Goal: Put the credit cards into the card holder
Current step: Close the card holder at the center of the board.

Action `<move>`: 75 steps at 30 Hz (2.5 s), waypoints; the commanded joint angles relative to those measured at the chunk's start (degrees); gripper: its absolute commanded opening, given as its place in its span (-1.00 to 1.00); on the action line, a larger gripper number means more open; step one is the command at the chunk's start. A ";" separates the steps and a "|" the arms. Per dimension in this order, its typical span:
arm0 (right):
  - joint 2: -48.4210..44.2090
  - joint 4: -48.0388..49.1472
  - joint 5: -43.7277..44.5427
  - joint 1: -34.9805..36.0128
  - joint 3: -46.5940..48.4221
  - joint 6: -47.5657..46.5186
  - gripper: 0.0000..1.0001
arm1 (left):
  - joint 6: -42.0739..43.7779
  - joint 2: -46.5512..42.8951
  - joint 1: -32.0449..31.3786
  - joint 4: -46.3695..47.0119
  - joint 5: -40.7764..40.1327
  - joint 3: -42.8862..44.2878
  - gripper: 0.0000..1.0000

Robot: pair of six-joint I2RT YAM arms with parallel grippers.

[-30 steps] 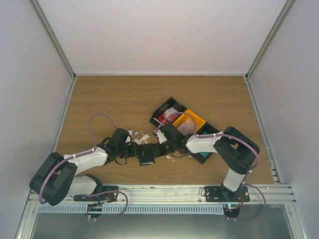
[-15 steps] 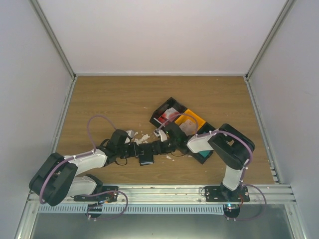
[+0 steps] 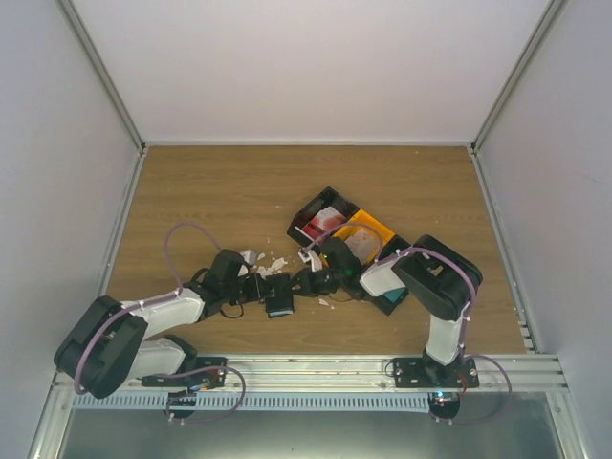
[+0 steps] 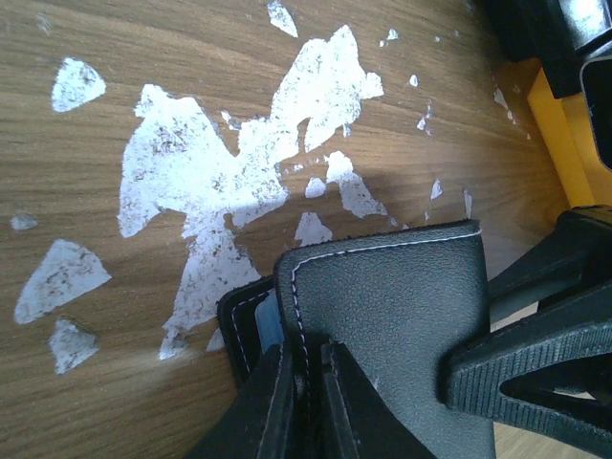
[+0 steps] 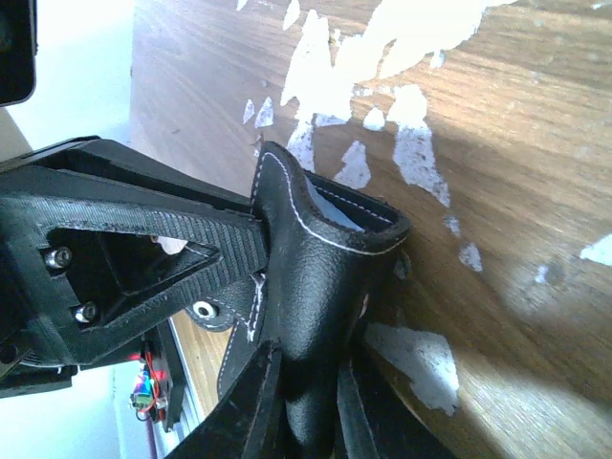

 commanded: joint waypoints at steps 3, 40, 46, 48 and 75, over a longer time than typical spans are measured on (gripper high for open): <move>-1.47 0.90 -0.87 3.15 1.62 -3.37 -0.99 | 0.81 -1.05 -0.41 -8.01 -0.33 -1.43 -0.68; 7.49 -101.23 60.44 23.40 49.48 -7.77 -0.97 | 12.44 -16.81 9.56 -27.83 1.70 28.77 0.44; 10.23 -85.88 48.64 24.14 52.10 -11.99 -0.22 | 13.49 -17.11 12.66 -29.27 5.03 30.89 0.49; 9.59 -80.00 43.59 23.78 50.23 -13.04 -0.15 | 13.50 -17.22 13.49 -29.32 6.04 31.15 0.51; -23.15 -49.85 36.81 10.29 5.16 -6.17 -0.38 | 2.06 -13.60 6.80 -11.90 19.46 4.01 0.51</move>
